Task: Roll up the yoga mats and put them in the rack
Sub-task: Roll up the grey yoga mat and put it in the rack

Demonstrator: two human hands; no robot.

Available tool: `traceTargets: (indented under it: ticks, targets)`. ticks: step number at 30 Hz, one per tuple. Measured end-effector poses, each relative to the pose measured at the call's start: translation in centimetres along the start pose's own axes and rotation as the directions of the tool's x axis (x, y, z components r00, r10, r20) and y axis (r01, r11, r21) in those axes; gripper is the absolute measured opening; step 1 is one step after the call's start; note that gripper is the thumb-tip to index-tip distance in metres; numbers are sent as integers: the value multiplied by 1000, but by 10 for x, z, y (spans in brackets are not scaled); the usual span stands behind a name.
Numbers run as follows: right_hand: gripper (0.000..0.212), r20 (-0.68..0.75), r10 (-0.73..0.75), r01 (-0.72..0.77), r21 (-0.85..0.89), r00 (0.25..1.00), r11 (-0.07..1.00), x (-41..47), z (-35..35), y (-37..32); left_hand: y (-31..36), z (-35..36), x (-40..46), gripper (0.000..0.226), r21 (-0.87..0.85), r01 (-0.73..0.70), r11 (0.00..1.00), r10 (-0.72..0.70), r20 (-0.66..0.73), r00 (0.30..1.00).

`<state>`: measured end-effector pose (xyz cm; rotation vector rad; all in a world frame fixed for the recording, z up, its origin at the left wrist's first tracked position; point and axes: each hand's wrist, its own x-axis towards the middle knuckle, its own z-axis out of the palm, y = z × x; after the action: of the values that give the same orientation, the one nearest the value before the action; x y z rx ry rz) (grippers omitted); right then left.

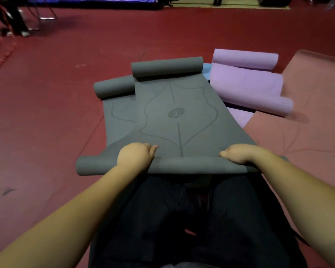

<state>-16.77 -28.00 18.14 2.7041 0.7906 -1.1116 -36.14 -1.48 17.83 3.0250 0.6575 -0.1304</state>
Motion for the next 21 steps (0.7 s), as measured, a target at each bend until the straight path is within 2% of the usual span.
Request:
traceTargets:
  ticks: [2, 4, 8, 9, 11, 14, 18, 21]
  targets:
    - [53, 12, 18, -18, -35, 1000, 999, 0, -3, -1, 0, 6, -12, 58, 23, -47, 999, 49, -89, 995]
    - [55, 16, 10, -8, -77, 1000, 997, 4, -5, 0, 0, 12, -23, 65, 43, -75, 996, 79, -113, 990]
    - [75, 54, -81, 89, -167, 995, 982, 6, -6, -3, -3, 23, -26, 57, 47, -70, 996, 77, -161, 984]
    - [73, 53, -93, 100, -168, 994, 981, 5, -5, -4, -3, 22, -24, 57, 44, -66, 997, 72, -158, 985]
    - [57, -49, -59, 53, -120, 997, 991, 3, -2, -5, -2, 16, -19, 63, 26, -58, 998, 61, -125, 990]
    - [58, -275, -26, 5, -78, 961, 997, 2, 10, 1, 0, 12, -9, 64, 21, -36, 999, 39, -125, 991]
    - [47, -616, -72, 41, -65, 784, 997, -16, 37, 9, 0, 9, 4, 53, -41, 41, 998, -42, -11, 999]
    - [41, -693, -143, 60, -143, 707, 988, -31, 54, 6, -3, 8, 15, 55, -68, 70, 995, -67, 48, 997]
